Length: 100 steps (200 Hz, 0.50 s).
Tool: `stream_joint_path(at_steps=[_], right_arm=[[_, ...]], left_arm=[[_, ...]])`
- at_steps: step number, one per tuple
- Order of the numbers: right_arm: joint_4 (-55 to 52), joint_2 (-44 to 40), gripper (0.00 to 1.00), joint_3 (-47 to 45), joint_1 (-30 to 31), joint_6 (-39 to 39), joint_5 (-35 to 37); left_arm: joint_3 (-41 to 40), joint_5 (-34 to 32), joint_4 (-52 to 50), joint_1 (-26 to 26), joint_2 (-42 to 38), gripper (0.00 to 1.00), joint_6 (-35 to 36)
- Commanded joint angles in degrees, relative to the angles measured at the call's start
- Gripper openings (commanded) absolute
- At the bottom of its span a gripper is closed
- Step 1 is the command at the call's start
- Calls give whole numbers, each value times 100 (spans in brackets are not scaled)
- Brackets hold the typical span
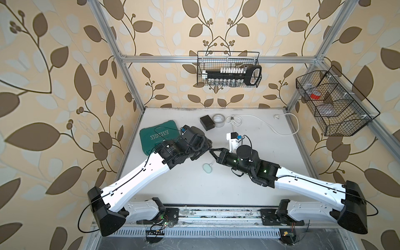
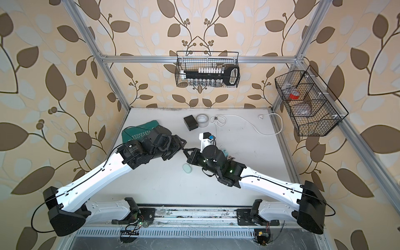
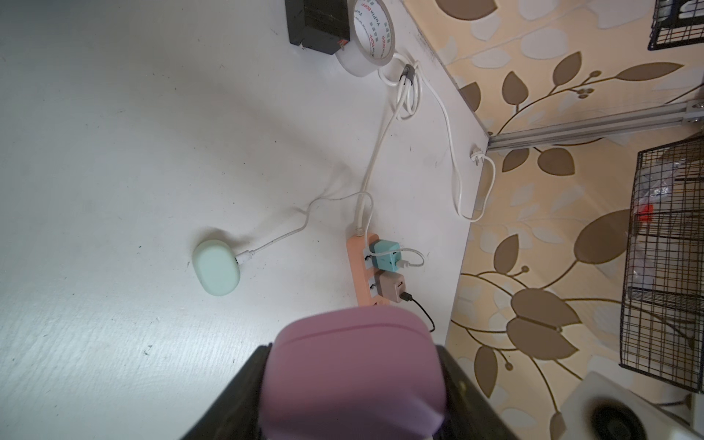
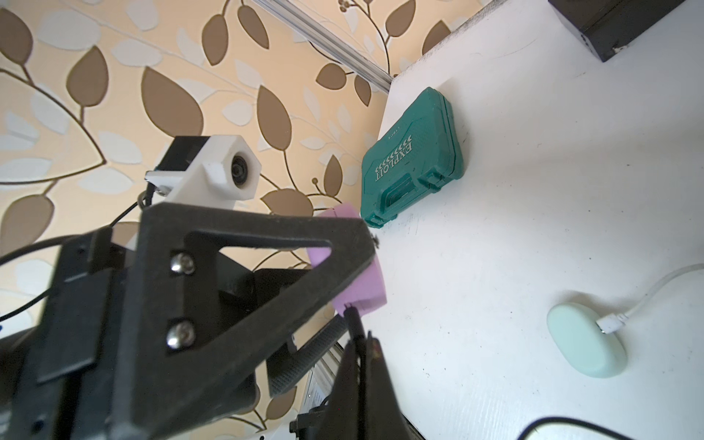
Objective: Charge the bluetooth headset
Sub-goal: Insert the charging cable into the bluetooth headset.
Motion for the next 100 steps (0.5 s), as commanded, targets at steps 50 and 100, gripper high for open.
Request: stream_joint_path(at_steps=[50,100], right_arm=[[304,249,1,40,-61,89,324],[661,532,3,3,-114,-107,75]], left_arm=[[282,-417,-344,-17,-106,11,297],[325,-323,-339,-70,18,4,334]])
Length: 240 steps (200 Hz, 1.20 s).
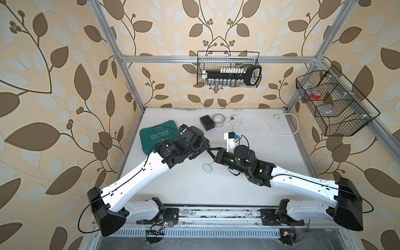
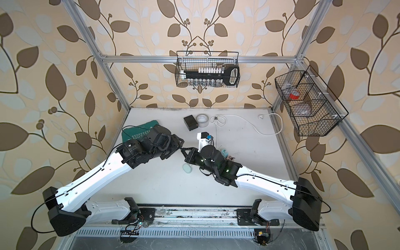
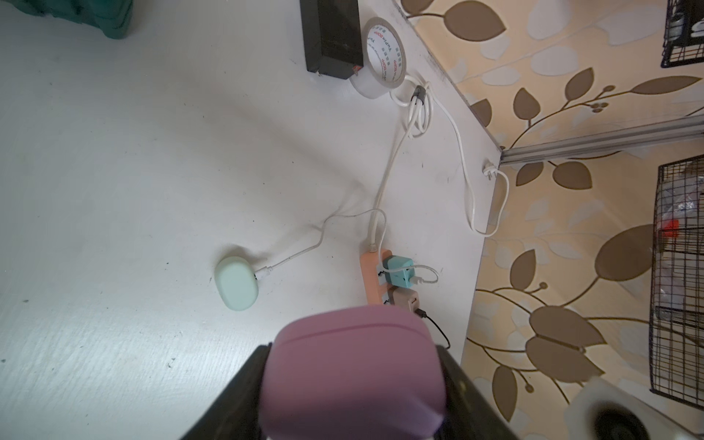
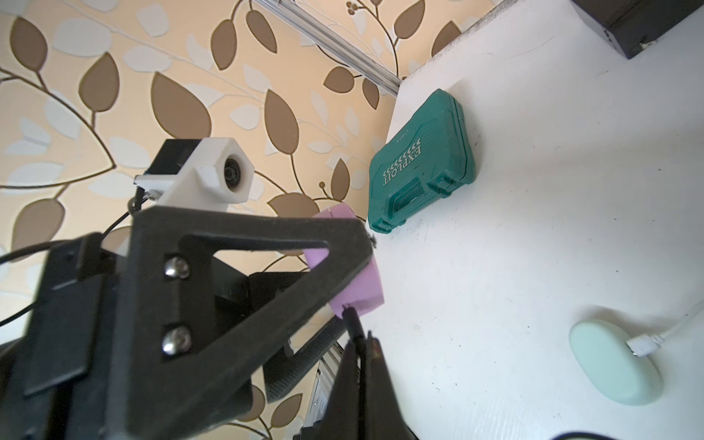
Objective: Charge the bluetooth headset
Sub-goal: Insert the charging cable into the bluetooth headset.
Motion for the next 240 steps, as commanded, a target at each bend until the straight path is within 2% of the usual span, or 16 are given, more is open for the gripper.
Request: stream_joint_path(at_steps=[1,43,55,91,106,169,221,240], right_arm=[[137,176,3,1,-117,-101,123],[270,120,5,-36,-199,-198,211],[595,150,6,-136,-203,-202,194],[1122,392,5,-193,-208,-186,51],[1345,448,0,-211,-212,-136,-16],[1644,469,0,-289,-328,-397,-78],[2462,694,1,-434,-381,-406,-281],[2350,668,1,-384,-395,-423,-260]], left_arm=[[274,9,-161,-75,-2,4,168],[248,-35,-134,-110,-50,2,150],[248,-31,-125,-112,-63,1,157],[270,-19,-108,-115,-71,0,190],[261,-9,-108,-115,-85,0,185],[274,9,-99,-115,-142,0,194],[272,9,-81,-115,-153,0,185],[275,1,-81,-115,-153,0,198]])
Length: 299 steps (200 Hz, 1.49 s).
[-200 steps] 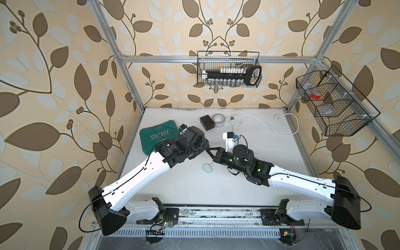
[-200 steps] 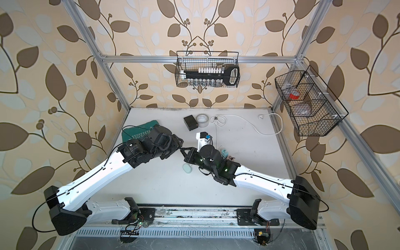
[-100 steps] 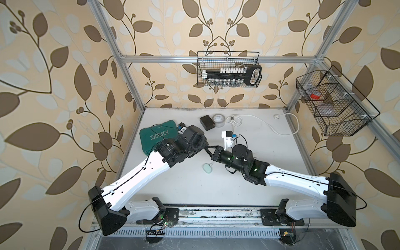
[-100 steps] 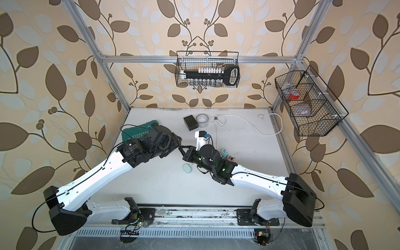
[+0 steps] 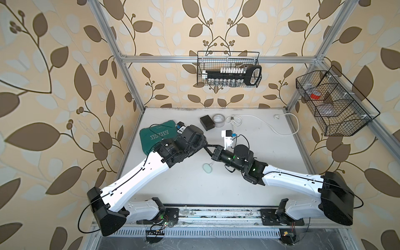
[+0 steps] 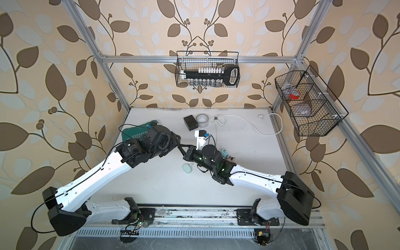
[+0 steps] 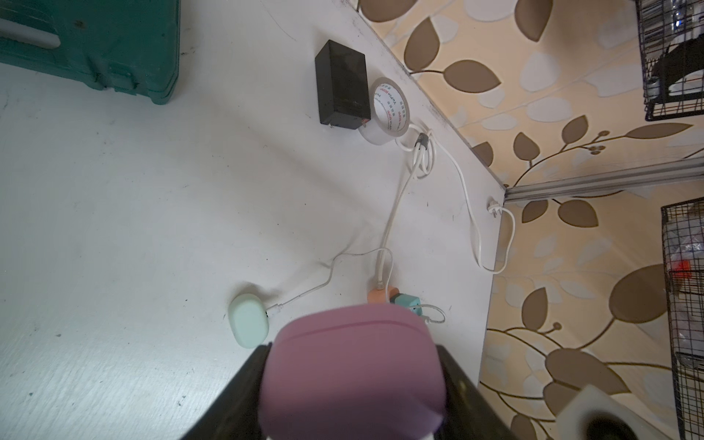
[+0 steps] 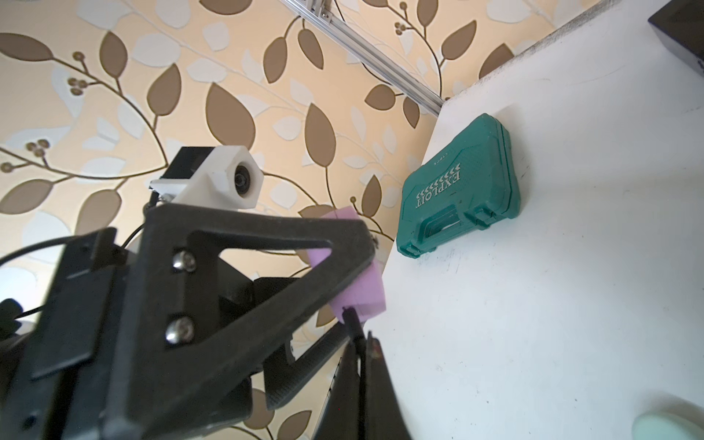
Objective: Charge the bluetooth headset
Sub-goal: Insert the charging cable into the bluetooth headset, then place the bluetooth headset at the center of the board.
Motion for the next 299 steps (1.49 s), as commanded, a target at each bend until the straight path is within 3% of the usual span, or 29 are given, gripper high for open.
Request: stream_joint_path(at_steps=[1,74,97,151,171,216,260,299], right_arm=[[441,90,1,2,-131,-108,197],[222,-125,4,-207,-155,-151,200],[267,-102,3,-263,-156,-182,238],[1925,381,1,-378,-367,247,-460],[1139,226,1,-202,-339,-92,-291],[1375,346,3,-171,-362,-193,-467],[913,85,6,-280,-361,-289,-401],[425,-313,15,-446,-331,-351,-323]], left_arm=[[203,637,-110,-121,-159,0,122],[182,254,-215,-96,-271,3,146],[148,396,-65,-95,-308,1,172],[137,613,-75,-95,-219,0,137],[154,597,-70,-95,-237,0,154],[128,610,-37,-95,-246,0,146],[75,300,-149,-54,-379,0,162],[66,250,-242,155,-413,0,200]])
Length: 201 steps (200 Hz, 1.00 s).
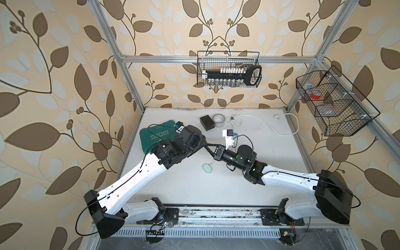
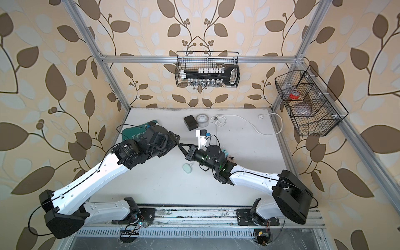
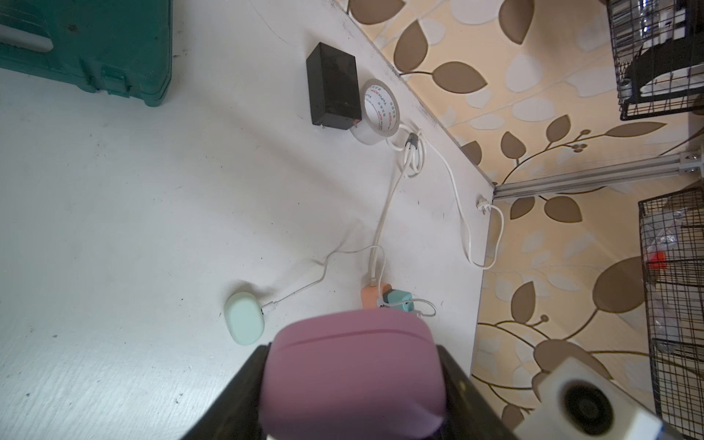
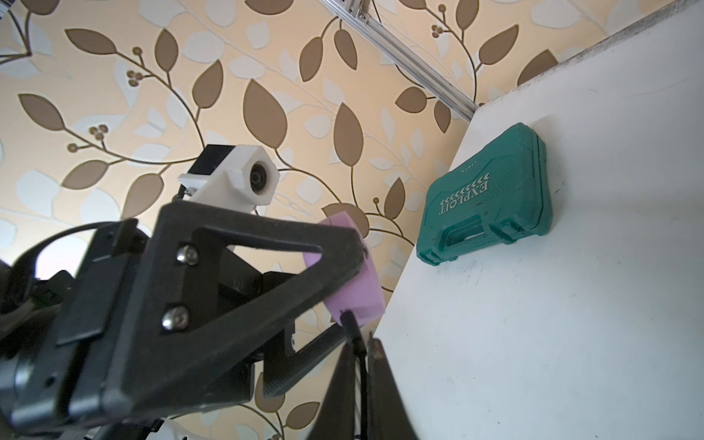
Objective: Charge the bluetooth headset
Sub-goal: Place the bluetooth headset at the center of the board.
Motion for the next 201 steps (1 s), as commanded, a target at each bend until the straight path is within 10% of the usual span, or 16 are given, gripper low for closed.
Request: stream_joint_path(at_steps=[1,90,201], right_arm=[[-373,-272,15,-99,-41,-126,258],[-1873,-2023,41,-762,10,-781,779],[-4482,-4385,43,-1232,-5,-1457,1769]], left_arm=[[66,130,-202,123,-201,0,134],[-45,112,-382,208,-231,2,111],[-1567,821,-1260,209,-593,6,-385]])
